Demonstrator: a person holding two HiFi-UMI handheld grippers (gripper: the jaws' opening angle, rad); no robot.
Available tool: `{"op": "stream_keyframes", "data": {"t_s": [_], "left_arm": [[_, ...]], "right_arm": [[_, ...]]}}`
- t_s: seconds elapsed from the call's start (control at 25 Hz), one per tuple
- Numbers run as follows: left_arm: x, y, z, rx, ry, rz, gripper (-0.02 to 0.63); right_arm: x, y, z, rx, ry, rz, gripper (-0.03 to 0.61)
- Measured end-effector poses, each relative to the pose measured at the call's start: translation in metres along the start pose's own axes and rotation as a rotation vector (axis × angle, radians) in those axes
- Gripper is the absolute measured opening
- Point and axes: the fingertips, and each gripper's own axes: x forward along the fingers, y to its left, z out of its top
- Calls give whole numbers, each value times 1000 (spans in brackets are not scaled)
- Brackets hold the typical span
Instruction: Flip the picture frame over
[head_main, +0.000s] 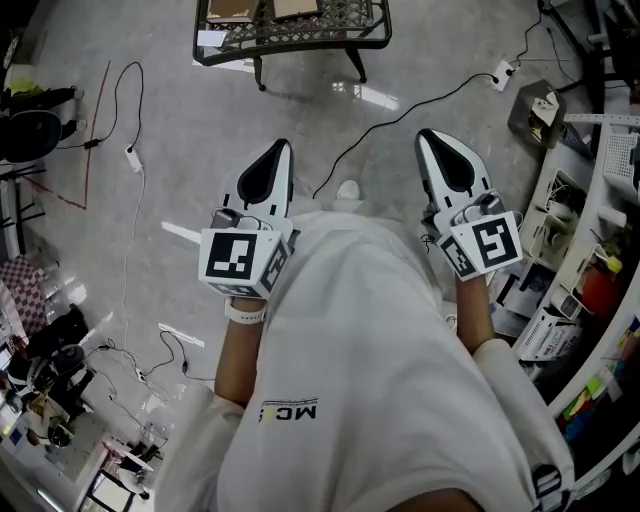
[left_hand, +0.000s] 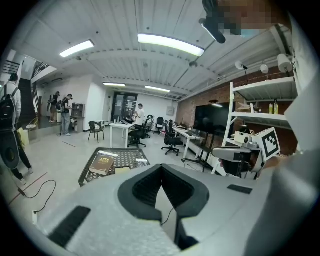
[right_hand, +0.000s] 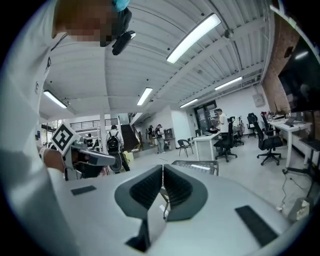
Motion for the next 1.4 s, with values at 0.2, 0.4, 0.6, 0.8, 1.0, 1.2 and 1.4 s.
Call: {"op": "stream_keyframes", "data": {"t_s": [0.2,0.4,0.6,0.8,1.0,1.2,1.4], "left_arm": [[13,28,1,-63,12,10,20],[51,70,10,-88,29,-12,21],[111,103,36,-86,22,-72,20],[173,138,69,-77,32,-142,20],[222,188,105,-81,33,-208,20],[261,234,114,-92,44,-269,20],[291,252,133,-80,23,-304,20]], "right_arm": [[33,-10,1,-3,23,-1,23],[83,-24,8,2,38,-17,23],[138,-46,29,-17,50,-43,23],[200,-77,60,-33,48,-80,22],[275,-87,77,-58,83,-79,22],[332,-91,92,-69,93,-110,23],[353,-97,94,-48,125,-146,23]]}}
